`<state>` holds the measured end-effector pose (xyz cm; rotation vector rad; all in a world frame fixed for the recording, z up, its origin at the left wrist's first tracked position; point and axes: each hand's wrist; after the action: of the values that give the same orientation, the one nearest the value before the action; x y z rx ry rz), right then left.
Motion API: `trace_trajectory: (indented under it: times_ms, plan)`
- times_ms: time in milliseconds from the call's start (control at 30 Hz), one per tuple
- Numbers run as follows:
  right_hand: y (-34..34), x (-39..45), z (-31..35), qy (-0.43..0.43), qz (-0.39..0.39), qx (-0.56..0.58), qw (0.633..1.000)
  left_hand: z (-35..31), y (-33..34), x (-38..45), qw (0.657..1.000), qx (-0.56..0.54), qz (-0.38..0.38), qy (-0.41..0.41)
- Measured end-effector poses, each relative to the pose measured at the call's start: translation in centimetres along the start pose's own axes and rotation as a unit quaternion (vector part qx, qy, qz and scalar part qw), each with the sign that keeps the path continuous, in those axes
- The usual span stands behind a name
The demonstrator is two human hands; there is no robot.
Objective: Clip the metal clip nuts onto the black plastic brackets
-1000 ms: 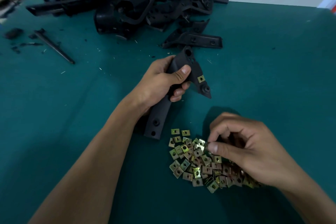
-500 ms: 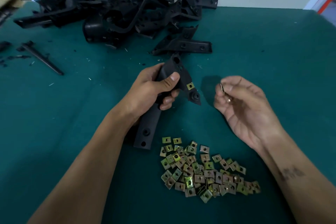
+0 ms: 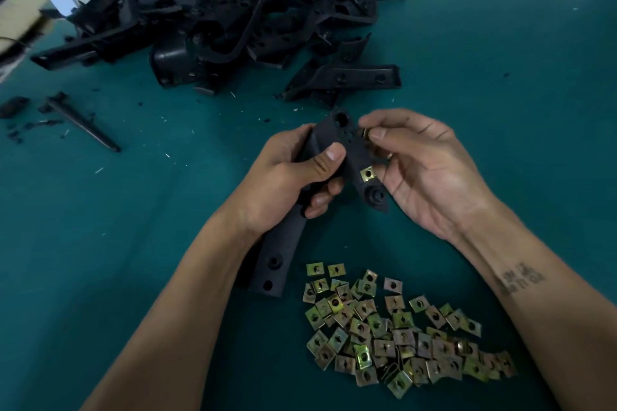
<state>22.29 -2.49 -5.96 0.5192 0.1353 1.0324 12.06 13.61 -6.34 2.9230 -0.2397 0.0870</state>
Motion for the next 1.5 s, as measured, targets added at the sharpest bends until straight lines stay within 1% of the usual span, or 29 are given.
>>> trace_trajectory:
  times_ms: [300, 700, 967, 1100, 1333, 1500]
  plan:
    - [0.0, 0.1, -0.1, -0.001, -0.051, 0.000, 0.999, 0.0, -0.1, -0.1, 1.000, -0.010, -0.002, -0.003]
    - [1.3, -0.1, -0.2, -0.022, -0.028, 0.036, 0.999, 0.1, -0.2, -0.2, 1.000, -0.024, 0.008, 0.006]
    - [0.8, 0.0, -0.4, -0.050, -0.086, -0.012, 0.995, 0.1, -0.3, -0.1, 0.999, -0.028, 0.016, 0.011]
    - [0.7, -0.1, -0.4, -0.060, -0.087, -0.025, 0.994, 0.1, -0.4, -0.1, 0.999, -0.026, 0.015, 0.009]
    - [0.6, -0.4, 0.2, -0.026, -0.059, -0.035, 0.997, 0.1, -0.3, 0.0, 1.000, -0.018, 0.009, 0.009]
    - [0.5, -0.5, 0.4, -0.038, -0.060, -0.004, 0.997, 0.1, -0.3, -0.1, 1.000, -0.017, 0.007, 0.008]
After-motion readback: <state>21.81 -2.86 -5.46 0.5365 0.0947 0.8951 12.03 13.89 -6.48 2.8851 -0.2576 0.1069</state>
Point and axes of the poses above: each hand's wrist, its own x-axis towards the middle knuckle, its own y-axis out of the palm, z = x × y, and after that the axes turned 14 degrees about z, right-handed
